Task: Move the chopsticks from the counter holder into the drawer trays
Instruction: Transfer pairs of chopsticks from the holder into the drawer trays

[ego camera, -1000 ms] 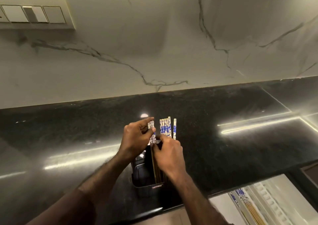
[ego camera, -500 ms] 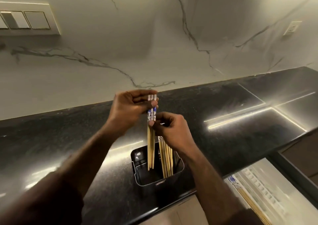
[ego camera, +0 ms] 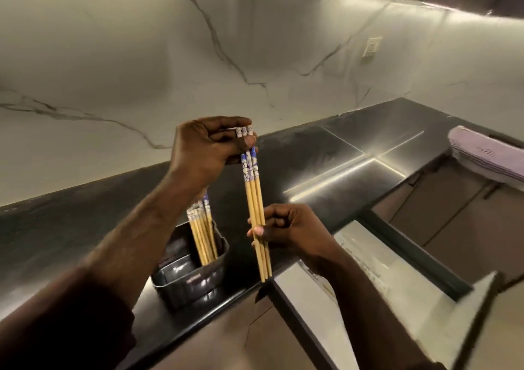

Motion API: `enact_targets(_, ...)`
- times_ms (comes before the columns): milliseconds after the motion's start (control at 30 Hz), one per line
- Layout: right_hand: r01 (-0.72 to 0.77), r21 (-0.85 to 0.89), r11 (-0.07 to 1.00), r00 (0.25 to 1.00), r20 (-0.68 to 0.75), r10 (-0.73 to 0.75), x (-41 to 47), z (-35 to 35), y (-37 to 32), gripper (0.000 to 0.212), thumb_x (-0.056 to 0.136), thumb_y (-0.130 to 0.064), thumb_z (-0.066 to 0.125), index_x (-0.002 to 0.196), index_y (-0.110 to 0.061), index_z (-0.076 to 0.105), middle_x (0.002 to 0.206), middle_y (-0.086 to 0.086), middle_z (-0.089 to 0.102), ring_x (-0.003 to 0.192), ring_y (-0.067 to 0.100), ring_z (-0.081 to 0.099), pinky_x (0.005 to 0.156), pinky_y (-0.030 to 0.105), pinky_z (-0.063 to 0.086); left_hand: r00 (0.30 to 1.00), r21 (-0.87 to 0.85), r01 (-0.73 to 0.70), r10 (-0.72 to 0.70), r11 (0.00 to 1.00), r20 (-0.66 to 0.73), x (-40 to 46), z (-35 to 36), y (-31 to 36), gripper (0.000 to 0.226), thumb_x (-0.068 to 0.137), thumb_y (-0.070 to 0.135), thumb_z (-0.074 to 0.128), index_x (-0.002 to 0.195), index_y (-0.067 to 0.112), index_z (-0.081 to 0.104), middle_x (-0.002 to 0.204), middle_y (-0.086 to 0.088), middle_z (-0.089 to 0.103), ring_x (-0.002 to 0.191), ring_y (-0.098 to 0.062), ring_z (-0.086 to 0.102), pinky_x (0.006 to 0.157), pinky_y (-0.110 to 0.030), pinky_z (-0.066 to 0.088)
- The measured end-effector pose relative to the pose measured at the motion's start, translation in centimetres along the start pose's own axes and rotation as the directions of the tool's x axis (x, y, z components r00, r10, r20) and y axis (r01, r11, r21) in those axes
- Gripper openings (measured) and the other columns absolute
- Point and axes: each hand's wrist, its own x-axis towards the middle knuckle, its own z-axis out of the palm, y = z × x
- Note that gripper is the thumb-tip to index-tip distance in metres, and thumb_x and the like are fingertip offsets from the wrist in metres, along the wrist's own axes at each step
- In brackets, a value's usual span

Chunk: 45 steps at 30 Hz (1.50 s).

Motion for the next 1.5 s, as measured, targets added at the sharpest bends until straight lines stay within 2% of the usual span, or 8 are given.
enact_targets(167,-0.082,-0.089,0.993,0.99,-0.124,0.071,-7.8,-7.9,0.2,0.02,0.087,-0.01,0.069,0.107,-0.009,0.071,0.094,0.007,0.076,0.09,0.02,0.074,0.079,0.033,0.06,1.0,-0.056,-0.008,0.009,0.998,0.021,-2.5,10.0,-0.4,0.03,0.076,-0.002,0.075,0.105,0.006,0.07,0.09,-0.014,0.075,0.08,-0.026,0.075,0.071,-0.033,0.061)
enact_targets(367,-0.135,-0.044,0.99,0.961,-0.251,0.119,-17.6,-17.4,0.2,0.013,0.085,-0.005,0.07,0.098,-0.006,0.073,0.088,0.01,0.075,0.08,0.017,0.072,0.07,0.028,0.059,1.0,-0.115,-0.001,0.004,0.993,0.029,-5.5,23.5,-0.2,0.027,0.077,0.002,0.076,0.103,0.01,0.072,0.09,-0.009,0.076,0.081,-0.021,0.075,0.068,-0.024,0.058)
enact_targets(533,-0.168,-0.041,0.985,0.933,-0.328,0.146,-22.6,-23.9,1.2,0.018,0.087,-0.003,0.068,0.105,0.0,0.071,0.091,0.013,0.073,0.079,0.019,0.071,0.075,0.033,0.061,0.997,-0.134,-0.002,0.013,0.991,0.081,-6.6,32.3,-0.3,0.027,0.079,0.002,0.075,0.105,0.006,0.07,0.092,-0.011,0.075,0.08,-0.021,0.075,0.066,-0.022,0.057)
enact_targets(700,-0.201,-0.008,0.98,0.912,-0.367,0.184,-24.1,-29.4,3.3,0.021,0.087,0.0,0.067,0.106,0.006,0.068,0.095,0.02,0.071,0.082,0.025,0.068,0.077,0.037,0.061,0.992,-0.138,0.046,-0.03,0.989,0.119,-6.1,38.4,-2.9,0.027,0.08,0.005,0.074,0.105,0.013,0.07,0.092,-0.008,0.076,0.083,-0.022,0.075,0.071,-0.031,0.06)
enact_targets(1000,-0.382,0.029,0.924,0.872,-0.321,0.371,-18.3,-36.7,12.3,0.013,0.086,-0.006,0.069,0.097,-0.011,0.075,0.088,0.004,0.077,0.081,0.014,0.073,0.067,0.024,0.059,0.994,-0.024,0.108,-0.108,0.994,0.008,-2.2,43.0,-14.0,0.031,0.077,0.007,0.077,0.104,0.02,0.072,0.089,0.0,0.075,0.08,-0.013,0.075,0.066,-0.024,0.06)
enact_targets(1167,-0.499,-0.009,0.867,0.843,-0.24,0.482,-12.8,-37.9,16.6,0.013,0.087,-0.009,0.07,0.098,-0.011,0.075,0.096,0.01,0.076,0.095,0.024,0.072,0.083,0.041,0.061,0.963,0.031,0.265,-0.263,0.964,-0.059,0.2,42.2,-21.1,0.044,0.08,0.006,0.073,0.12,0.022,0.063,0.099,-0.002,0.073,0.087,-0.009,0.073,0.072,-0.027,0.061)
enact_targets(1333,-0.552,-0.109,0.827,0.829,-0.183,0.529,-8.2,-37.8,20.7,0.012,0.086,-0.01,0.072,0.096,-0.007,0.076,0.094,0.013,0.076,0.096,0.028,0.071,0.083,0.046,0.06,0.94,0.238,0.342,-0.334,0.909,-0.072,0.0,41.0,-27.4,0.068,0.086,0.008,0.068,0.145,0.023,0.039,0.127,-0.006,0.063,0.1,-0.01,0.068,0.073,-0.022,0.059)
enact_targets(1500,-0.605,-0.199,0.771,0.796,-0.126,0.592,-4.9,-37.1,25.8,0.017,0.083,-0.01,0.074,0.1,-0.008,0.077,0.092,0.01,0.076,0.089,0.024,0.073,0.079,0.04,0.061,0.894,0.321,0.448,-0.418,0.835,-0.162,-1.9,40.0,-32.9,0.084,0.088,0.004,0.065,0.152,0.029,0.017,0.138,-0.014,0.055,0.106,-0.021,0.067,0.083,-0.045,0.059)
